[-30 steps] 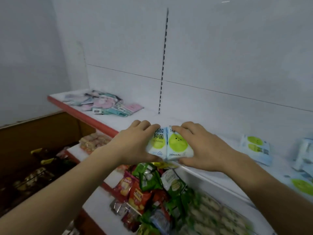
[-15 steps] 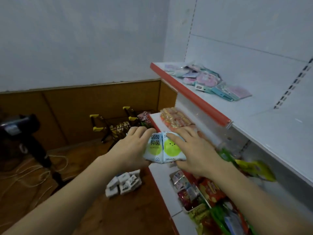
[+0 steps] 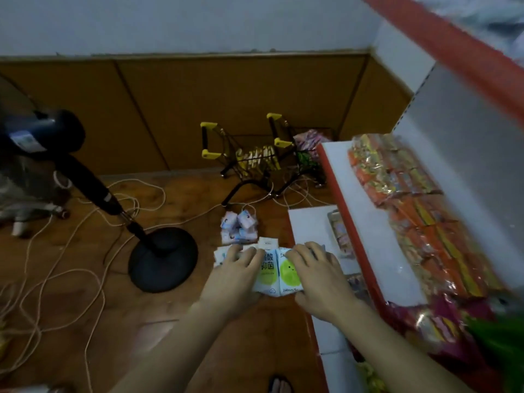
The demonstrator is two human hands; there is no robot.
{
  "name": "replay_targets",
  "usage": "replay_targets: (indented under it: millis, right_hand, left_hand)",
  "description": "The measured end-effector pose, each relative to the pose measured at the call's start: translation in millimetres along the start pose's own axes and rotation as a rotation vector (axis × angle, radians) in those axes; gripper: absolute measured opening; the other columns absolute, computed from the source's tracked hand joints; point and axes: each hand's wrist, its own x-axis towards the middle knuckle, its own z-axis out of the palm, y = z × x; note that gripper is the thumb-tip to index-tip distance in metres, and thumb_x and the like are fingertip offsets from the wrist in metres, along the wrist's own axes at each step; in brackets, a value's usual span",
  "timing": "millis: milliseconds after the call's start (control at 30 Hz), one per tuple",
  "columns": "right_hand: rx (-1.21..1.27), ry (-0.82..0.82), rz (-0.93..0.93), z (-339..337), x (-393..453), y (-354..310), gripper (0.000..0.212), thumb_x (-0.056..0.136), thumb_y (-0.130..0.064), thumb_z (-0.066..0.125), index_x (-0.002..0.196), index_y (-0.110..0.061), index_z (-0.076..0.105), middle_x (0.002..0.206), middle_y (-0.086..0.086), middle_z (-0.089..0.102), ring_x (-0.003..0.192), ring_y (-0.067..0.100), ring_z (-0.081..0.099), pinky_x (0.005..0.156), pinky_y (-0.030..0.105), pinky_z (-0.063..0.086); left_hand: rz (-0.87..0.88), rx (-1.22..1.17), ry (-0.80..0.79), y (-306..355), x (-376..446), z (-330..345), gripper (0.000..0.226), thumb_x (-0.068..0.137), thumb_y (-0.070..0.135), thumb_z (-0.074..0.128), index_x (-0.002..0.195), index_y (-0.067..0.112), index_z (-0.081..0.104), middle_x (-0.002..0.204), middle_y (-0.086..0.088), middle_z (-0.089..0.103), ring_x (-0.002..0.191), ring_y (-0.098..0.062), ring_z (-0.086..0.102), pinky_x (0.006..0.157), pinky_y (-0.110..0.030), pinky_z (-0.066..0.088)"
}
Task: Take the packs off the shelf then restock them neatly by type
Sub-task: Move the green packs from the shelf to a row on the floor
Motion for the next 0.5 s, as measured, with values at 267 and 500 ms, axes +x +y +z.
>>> replay_targets:
  millis: [267, 500]
  right_hand:
    - [0.003, -0.156, -0.031, 189, 108, 38, 0.066, 0.079, -0.024, 0.065, 0.138, -0.021, 0.035, 0.152, 0.004, 0.03, 0.146, 0.028, 0.019, 0.115, 0.051, 0.026]
    - [0.005, -0.252, -0.036, 396, 185, 59, 0.065, 0.077, -0.024, 0.063, 0.136, -0.02, 0.036, 0.155, 0.003, 0.03, 0.149, 0.028, 0.015, 0.116, 0.055, 0.025]
  left_hand:
    - [-0.067, -0.105, -0.092, -46, 99, 206, 0.089, 0.085, 0.047, 0.066, 0.147, 0.028, 0.005, 0.152, -0.002, 0.023, 0.141, -0.027, 0.018, 0.092, -0.044, 0.053]
    - [-0.065, -0.171, -0.148, -103, 166, 415, 0.084, 0.085, 0.043, 0.067, 0.15, 0.026, 0.016, 0.149, 0.0, 0.025, 0.139, -0.026, 0.018, 0.087, -0.044, 0.055]
